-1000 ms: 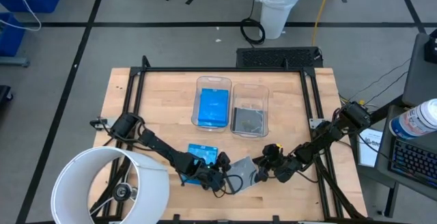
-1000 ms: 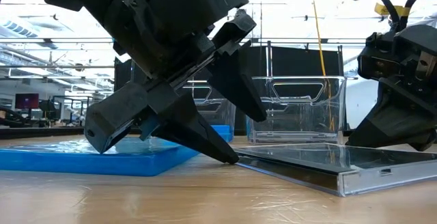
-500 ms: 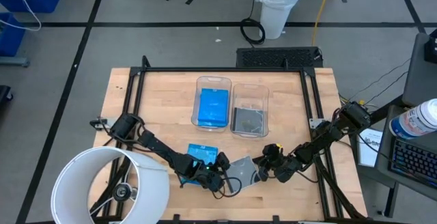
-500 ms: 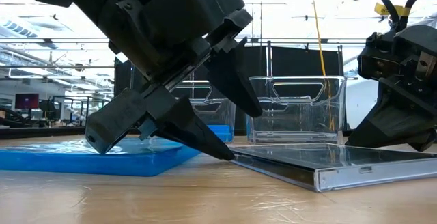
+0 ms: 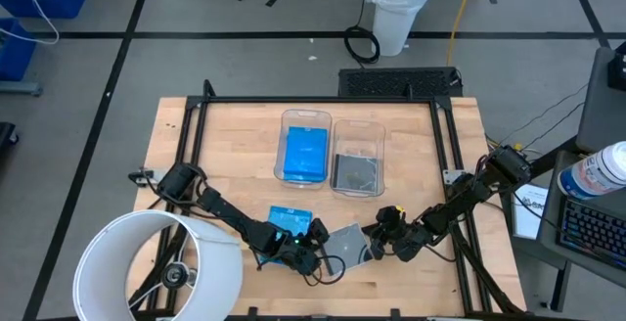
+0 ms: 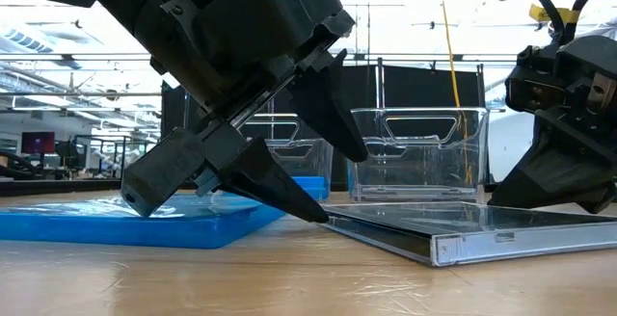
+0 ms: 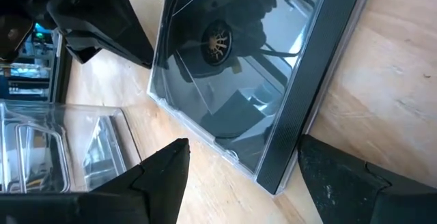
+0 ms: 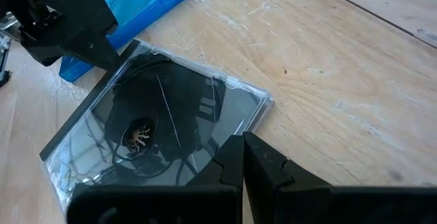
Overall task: Pick & place jewel cases by type
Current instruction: Put the black CD case into the right transparent bin
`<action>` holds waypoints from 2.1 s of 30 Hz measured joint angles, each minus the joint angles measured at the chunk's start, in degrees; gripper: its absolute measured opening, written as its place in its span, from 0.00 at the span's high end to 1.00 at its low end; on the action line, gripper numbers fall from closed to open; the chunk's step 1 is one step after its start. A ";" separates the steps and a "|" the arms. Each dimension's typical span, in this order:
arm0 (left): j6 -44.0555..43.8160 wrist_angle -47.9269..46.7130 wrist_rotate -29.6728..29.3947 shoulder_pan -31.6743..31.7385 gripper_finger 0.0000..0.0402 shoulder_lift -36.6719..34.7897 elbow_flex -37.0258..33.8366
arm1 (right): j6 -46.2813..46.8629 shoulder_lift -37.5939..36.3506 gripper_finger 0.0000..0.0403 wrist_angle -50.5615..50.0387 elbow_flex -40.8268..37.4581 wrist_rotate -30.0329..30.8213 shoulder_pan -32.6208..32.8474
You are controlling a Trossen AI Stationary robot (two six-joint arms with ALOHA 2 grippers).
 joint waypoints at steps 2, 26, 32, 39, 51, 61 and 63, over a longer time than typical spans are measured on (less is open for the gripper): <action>0.30 -0.06 -0.64 0.00 0.33 0.00 0.00 | 0.00 0.00 1.00 0.00 0.00 0.00 0.00; -1.38 -1.42 1.41 -0.19 0.33 -0.02 0.68 | -3.32 -3.19 1.00 -2.56 -0.15 -0.91 -0.22; -1.76 -2.39 1.15 -0.61 0.33 -0.07 0.70 | -4.04 -4.86 1.00 -4.01 -0.13 -1.06 -0.09; -2.07 -2.97 1.00 -0.61 0.33 -0.09 0.70 | -3.83 -4.96 1.00 -4.56 -0.04 -0.71 -0.09; -3.97 -4.81 0.84 -0.55 0.33 -0.13 0.70 | -0.69 -7.68 1.00 -11.14 0.24 -1.62 -0.07; -4.84 -5.10 1.09 -0.63 0.33 -0.13 0.70 | -5.26 -11.79 1.00 -15.80 0.20 1.93 -0.60; -5.23 -5.59 1.64 -0.77 0.33 -0.13 1.16 | -7.58 -11.76 1.00 -15.93 0.18 2.30 -1.43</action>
